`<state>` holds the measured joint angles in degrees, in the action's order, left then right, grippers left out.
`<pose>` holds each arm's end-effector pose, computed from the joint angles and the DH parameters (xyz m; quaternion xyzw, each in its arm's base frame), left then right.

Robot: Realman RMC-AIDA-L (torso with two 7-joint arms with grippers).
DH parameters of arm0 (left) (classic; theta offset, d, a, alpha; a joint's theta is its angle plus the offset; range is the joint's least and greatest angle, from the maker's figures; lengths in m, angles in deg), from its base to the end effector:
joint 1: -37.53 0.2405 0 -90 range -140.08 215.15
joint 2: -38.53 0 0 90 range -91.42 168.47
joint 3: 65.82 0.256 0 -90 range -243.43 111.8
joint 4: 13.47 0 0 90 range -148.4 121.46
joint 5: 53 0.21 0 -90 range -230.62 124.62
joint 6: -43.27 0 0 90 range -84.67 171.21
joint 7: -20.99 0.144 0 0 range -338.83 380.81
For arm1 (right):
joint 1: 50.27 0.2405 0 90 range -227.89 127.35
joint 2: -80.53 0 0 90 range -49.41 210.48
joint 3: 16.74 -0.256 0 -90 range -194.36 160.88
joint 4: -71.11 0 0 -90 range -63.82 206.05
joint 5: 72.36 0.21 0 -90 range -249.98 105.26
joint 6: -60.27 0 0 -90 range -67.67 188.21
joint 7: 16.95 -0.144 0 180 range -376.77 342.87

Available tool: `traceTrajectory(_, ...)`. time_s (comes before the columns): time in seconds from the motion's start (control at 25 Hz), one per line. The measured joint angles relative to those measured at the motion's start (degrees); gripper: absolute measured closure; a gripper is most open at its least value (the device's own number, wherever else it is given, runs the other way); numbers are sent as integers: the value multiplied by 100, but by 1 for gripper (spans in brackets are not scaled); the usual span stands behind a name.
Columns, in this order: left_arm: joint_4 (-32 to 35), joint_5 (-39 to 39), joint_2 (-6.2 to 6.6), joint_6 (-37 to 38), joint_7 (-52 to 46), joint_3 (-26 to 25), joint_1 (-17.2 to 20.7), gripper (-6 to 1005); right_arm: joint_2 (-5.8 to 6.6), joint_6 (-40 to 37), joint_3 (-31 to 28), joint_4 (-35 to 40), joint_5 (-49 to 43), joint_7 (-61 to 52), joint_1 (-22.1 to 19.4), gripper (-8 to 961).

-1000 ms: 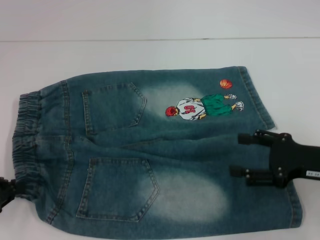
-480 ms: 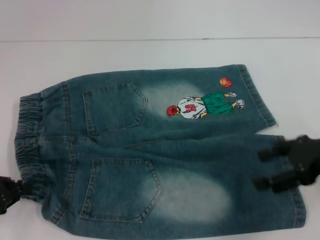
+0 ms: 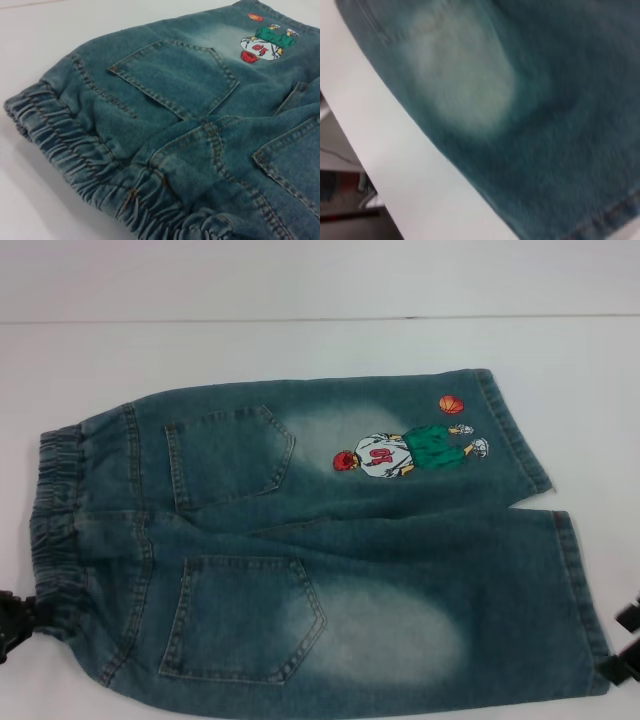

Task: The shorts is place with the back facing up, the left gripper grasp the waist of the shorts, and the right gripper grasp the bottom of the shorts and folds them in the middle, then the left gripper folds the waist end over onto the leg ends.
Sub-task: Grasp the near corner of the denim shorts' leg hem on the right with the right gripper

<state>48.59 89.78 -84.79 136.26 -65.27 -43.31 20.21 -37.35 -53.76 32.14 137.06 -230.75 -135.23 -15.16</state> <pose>-0.3656 0.2484 0.0610 -0.9046 -0.3553 -0.0370 0.2327 0.2621 0.3046 0.0589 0.9066 -0.3759 0.1919 0.0014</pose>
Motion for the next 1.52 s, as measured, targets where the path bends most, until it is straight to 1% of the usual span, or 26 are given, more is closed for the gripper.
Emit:
traceTrajectory(0.16, -14, 54, 1, -26, 2, 0, -16, 954, -12, -8, 388, -80, -212, -314, 21, 42)
traceTrajectory(0.28, -28, 65, 1, -43, 3, -7, -23, 954, -45, -5, 551, -151, -296, -423, 18, 42)
traceTrajectory(0.56, -56, 71, 1, -145, 5, -5, -26, 953, -110, 44, 572, -395, -326, -454, 26, 42)
traceTrajectory(0.68, -63, 73, 1, -160, 3, -4, -31, 953, -158, 59, 574, -405, -290, -438, 32, 41)
traceTrajectory(0.84, -100, 74, 3, -196, 4, 0, -35, 954, -179, 146, 577, -407, -145, -395, 34, 41)
traceTrajectory(1.04, -144, 75, 18, -268, 5, 0, -42, 953, -183, 325, 578, -539, -44, -374, 40, 42)
traceTrajectory(1.28, -193, 77, 31, -347, 5, 0, -50, 953, -182, 298, 596, -710, 247, -296, 39, 42)
traceTrajectory(1.48, -203, 87, 44, -361, 11, 0, -75, 954, -182, 432, 644, -739, 272, -420, 14, 41)
traceTrajectory(1.52, -204, 87, 44, -365, 13, 2, -79, 954, -182, 441, 650, -723, 281, -422, 0, 61)
